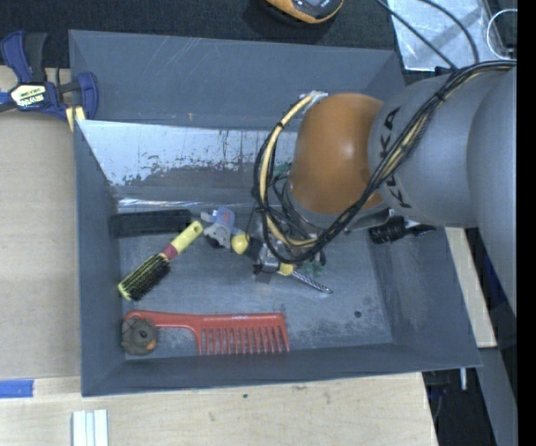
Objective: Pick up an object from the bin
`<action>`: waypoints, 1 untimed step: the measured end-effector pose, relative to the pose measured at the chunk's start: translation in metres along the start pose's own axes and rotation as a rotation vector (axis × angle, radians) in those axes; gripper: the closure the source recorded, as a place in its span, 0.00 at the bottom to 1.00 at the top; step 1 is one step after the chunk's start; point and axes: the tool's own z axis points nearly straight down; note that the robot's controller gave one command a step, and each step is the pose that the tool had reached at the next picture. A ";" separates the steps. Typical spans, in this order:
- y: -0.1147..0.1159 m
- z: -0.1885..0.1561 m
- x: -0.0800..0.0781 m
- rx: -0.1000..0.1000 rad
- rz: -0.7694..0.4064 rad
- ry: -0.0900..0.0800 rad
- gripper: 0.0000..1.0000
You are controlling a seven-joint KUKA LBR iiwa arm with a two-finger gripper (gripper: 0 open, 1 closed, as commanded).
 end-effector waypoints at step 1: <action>0.000 -0.016 -0.001 0.000 -0.001 -0.002 1.00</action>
Offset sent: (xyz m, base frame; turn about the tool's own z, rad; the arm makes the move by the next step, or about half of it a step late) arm 0.0001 0.0002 0.0178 0.0000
